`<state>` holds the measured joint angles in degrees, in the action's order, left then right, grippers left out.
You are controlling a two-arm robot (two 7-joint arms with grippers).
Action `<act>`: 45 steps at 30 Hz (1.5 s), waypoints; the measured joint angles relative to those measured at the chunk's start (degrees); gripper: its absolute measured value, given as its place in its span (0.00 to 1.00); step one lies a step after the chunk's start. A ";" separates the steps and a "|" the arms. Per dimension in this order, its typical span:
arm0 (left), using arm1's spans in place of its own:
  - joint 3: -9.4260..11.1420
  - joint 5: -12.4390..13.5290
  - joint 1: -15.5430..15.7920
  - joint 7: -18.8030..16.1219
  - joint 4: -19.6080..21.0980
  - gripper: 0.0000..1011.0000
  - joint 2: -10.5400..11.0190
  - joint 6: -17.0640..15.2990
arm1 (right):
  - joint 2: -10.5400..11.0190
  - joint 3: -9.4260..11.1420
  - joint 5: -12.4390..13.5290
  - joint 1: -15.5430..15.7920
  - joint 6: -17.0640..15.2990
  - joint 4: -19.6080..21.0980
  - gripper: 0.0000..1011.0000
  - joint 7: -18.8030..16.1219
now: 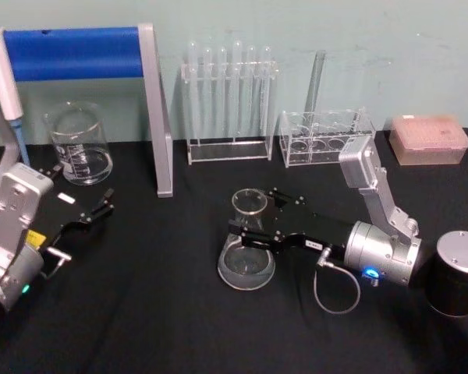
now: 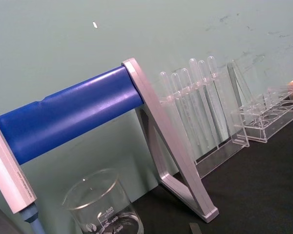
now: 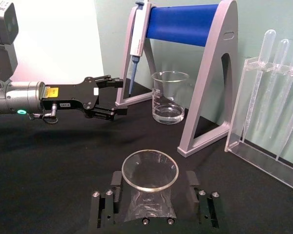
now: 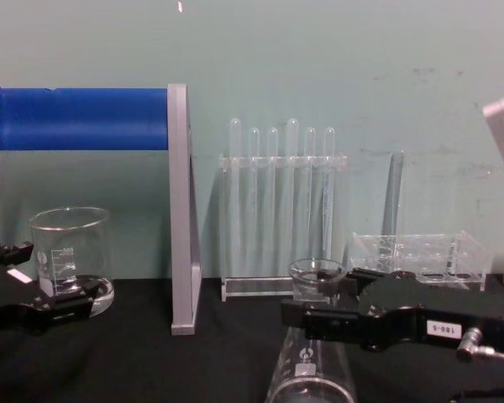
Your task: Grasp the erlenmeyer flask with one hand, shake it three times, then place it back.
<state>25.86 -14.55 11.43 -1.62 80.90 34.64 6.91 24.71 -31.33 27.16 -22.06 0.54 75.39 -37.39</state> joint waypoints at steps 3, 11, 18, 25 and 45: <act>0.00 0.00 0.00 0.00 0.00 0.99 0.00 0.00 | 0.00 0.00 0.00 0.00 0.02 0.00 0.88 0.02; 0.00 0.00 0.00 0.00 0.00 0.99 0.00 0.00 | 0.00 0.00 -0.01 0.00 0.05 0.00 0.99 0.03; 0.00 0.00 0.00 0.00 0.00 0.99 0.00 0.00 | 0.00 0.00 -0.01 0.00 0.10 0.00 0.99 0.03; 0.00 0.00 0.00 0.00 0.00 0.99 0.00 0.00 | 0.38 -0.06 -0.06 0.14 -0.01 0.42 0.99 0.04; 0.00 0.00 0.00 0.00 0.00 0.99 0.00 0.00 | 6.70 2.19 -1.21 6.65 -1.84 9.38 0.99 3.62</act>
<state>25.86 -14.55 11.43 -1.62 80.90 34.64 6.91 31.41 -29.14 25.95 -15.41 -1.31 84.77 -33.77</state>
